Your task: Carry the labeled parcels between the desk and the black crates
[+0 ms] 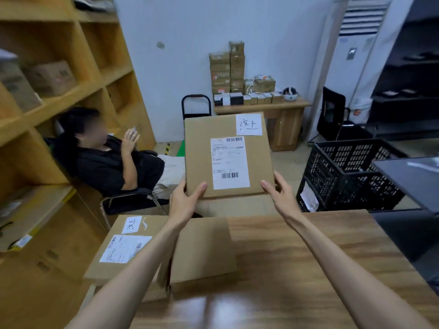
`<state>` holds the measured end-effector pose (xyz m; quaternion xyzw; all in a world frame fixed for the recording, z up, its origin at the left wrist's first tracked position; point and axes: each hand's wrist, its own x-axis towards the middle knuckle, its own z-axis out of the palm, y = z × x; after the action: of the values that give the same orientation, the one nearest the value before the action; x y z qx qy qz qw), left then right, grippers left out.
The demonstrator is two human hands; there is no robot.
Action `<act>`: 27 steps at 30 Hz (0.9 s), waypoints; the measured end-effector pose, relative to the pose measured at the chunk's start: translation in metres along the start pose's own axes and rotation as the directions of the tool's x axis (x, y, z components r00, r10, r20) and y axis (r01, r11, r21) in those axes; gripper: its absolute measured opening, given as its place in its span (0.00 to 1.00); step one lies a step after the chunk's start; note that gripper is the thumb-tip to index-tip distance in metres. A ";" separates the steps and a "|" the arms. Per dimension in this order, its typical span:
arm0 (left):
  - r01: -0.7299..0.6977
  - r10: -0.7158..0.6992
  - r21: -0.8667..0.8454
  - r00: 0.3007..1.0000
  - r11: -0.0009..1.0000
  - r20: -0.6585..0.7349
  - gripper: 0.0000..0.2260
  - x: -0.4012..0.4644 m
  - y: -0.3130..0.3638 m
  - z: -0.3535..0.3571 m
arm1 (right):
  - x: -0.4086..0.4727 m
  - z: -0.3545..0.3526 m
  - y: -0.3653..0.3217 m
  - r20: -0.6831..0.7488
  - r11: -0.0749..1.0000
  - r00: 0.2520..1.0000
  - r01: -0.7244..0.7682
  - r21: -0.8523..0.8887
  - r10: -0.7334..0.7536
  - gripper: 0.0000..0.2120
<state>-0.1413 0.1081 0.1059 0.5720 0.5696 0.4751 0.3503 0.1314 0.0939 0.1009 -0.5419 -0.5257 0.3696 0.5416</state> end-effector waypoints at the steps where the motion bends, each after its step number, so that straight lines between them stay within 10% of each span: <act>1: -0.053 0.052 -0.019 0.999 0.998 -0.008 0.18 0.010 0.020 -0.004 | 0.008 -0.002 -0.019 0.000 0.998 0.998 0.055 0.023 -0.055 0.20; 10: -0.396 0.375 -0.111 0.911 0.911 -0.172 0.25 0.050 0.150 -0.020 | 0.053 -0.026 -0.139 -0.137 0.930 0.926 0.363 0.058 -0.352 0.22; 27: -0.492 0.455 -0.213 0.868 0.844 -0.198 0.31 0.050 0.185 -0.001 | 0.051 -0.049 -0.167 -0.143 0.891 0.904 0.424 0.163 -0.404 0.33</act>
<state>-0.0886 0.1376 0.2875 0.6099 0.3672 0.6554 0.2522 0.1596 0.1101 0.2789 -0.3817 -0.5623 0.2651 0.6840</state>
